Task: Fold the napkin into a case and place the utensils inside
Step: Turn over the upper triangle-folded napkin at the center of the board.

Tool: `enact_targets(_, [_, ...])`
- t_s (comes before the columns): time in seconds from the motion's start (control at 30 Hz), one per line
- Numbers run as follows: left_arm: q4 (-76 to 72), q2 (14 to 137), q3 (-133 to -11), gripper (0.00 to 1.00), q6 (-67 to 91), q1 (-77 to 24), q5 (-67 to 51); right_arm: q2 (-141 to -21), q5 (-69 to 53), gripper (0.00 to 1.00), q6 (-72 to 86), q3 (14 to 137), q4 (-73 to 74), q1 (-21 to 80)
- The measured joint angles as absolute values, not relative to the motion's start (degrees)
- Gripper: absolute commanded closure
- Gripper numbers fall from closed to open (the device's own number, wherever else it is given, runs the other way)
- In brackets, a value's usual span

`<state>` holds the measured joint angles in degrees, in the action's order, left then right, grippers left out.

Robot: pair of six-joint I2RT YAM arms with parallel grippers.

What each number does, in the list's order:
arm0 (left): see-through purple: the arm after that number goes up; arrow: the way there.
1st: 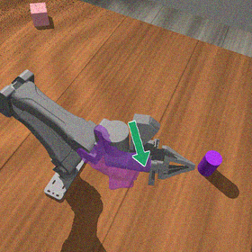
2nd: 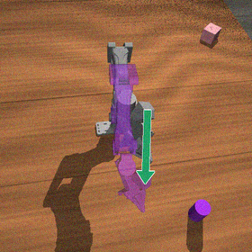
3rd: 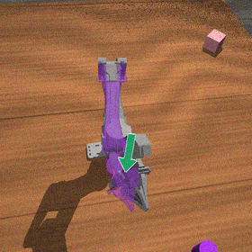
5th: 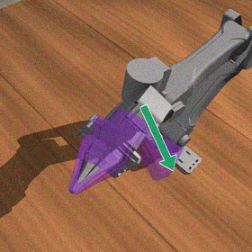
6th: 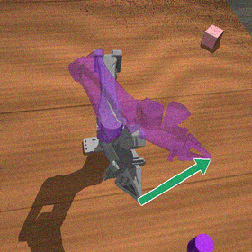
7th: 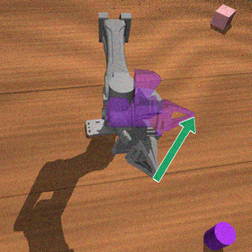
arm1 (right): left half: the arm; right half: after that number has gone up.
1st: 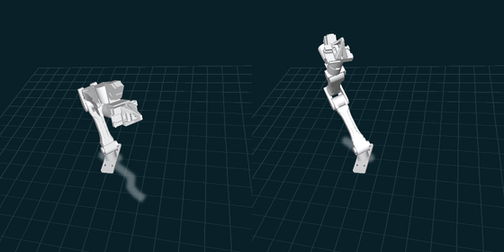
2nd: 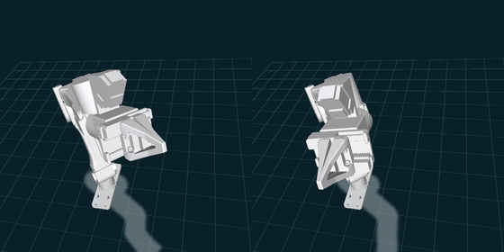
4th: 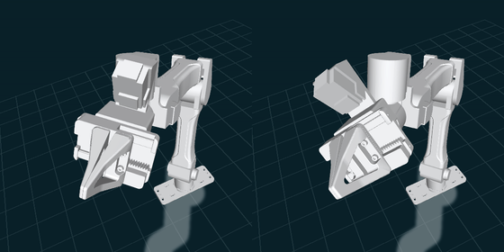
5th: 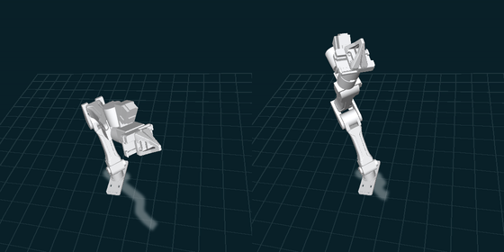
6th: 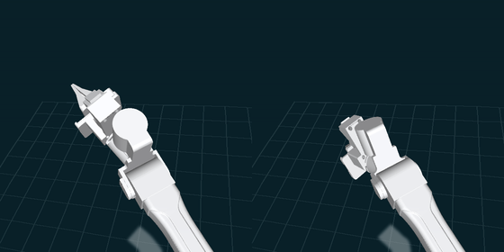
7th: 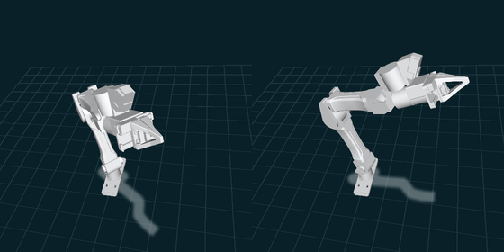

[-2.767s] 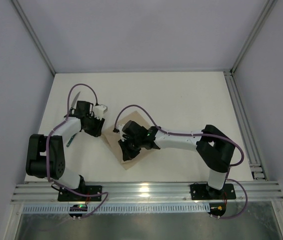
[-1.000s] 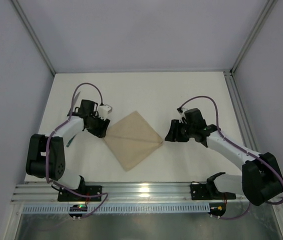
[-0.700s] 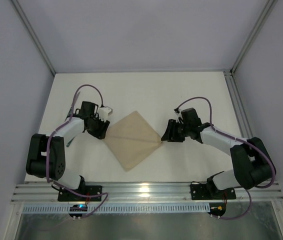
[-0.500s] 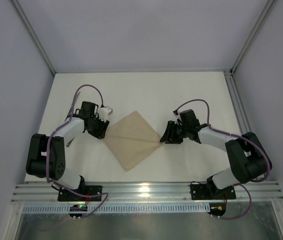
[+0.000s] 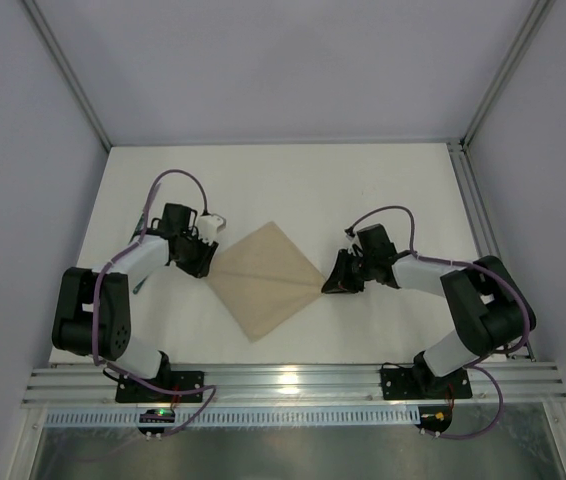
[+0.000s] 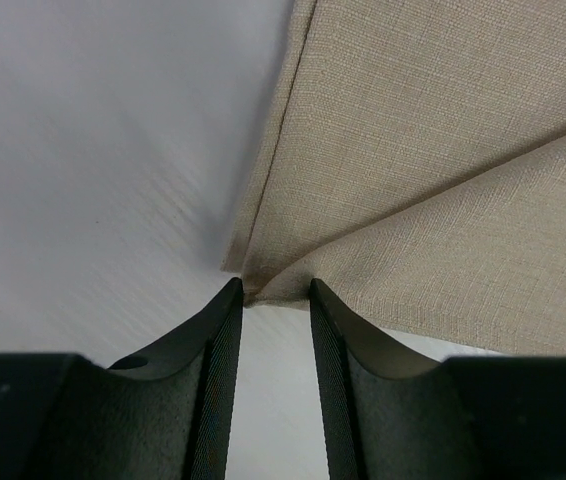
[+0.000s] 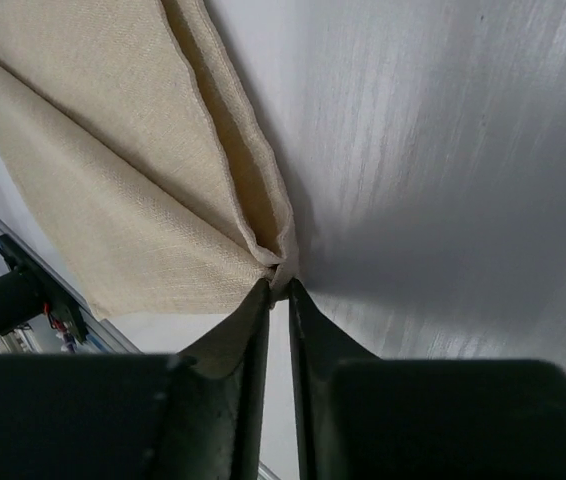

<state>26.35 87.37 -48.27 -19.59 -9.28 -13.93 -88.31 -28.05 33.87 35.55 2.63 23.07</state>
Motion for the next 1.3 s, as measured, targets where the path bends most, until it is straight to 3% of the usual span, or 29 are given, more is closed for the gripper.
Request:
enact_targets(0.1, [26.3, 87.4, -48.0, 0.68, -19.9, -9.3, -13.9, -89.3, -28.3, 0.96, 34.3, 35.7, 1.7, 23.1])
enact_targets(0.23, [26.2, 87.4, -47.4, 0.75, -20.2, -9.3, -13.2, -90.5, -28.6, 0.96, 34.2, 36.8, 1.2, 23.1])
enact_targets(0.47, [25.6, 87.4, -47.0, 1.0, -21.3, -9.3, -12.5, -90.5, -28.5, 0.96, 34.3, 37.4, -0.3, 23.1])
enact_targets(0.93, [24.6, 86.9, -46.3, 1.0, -23.2, -9.4, -10.5, -91.0, -24.4, 0.96, 34.0, 38.1, -2.8, 23.0])
enact_targets(1.07, [24.3, 86.8, -46.0, 0.9, -23.4, -9.4, -10.5, -92.3, -23.7, 0.83, 33.5, 38.5, -3.1, 22.7])
enact_targets(1.1, [24.3, 86.8, -46.0, 0.87, -23.4, -9.4, -10.5, -92.6, -23.6, 0.75, 33.3, 38.8, -3.0, 22.7])
enact_targets(1.13, [24.3, 86.8, -46.0, 0.77, -23.5, -9.4, -10.5, -92.7, -23.4, 0.71, 33.0, 39.1, -2.9, 22.7])
enact_targets(1.2, [24.6, 86.5, -46.0, 0.68, -23.7, -9.4, -10.4, -92.5, -23.0, 0.65, 31.6, 40.2, -1.9, 22.7])
enact_targets(1.3, [25.6, 84.7, -46.1, 0.63, -23.7, -9.4, -10.5, -91.3, -22.2, 0.6, 29.5, 41.9, 1.1, 22.6])
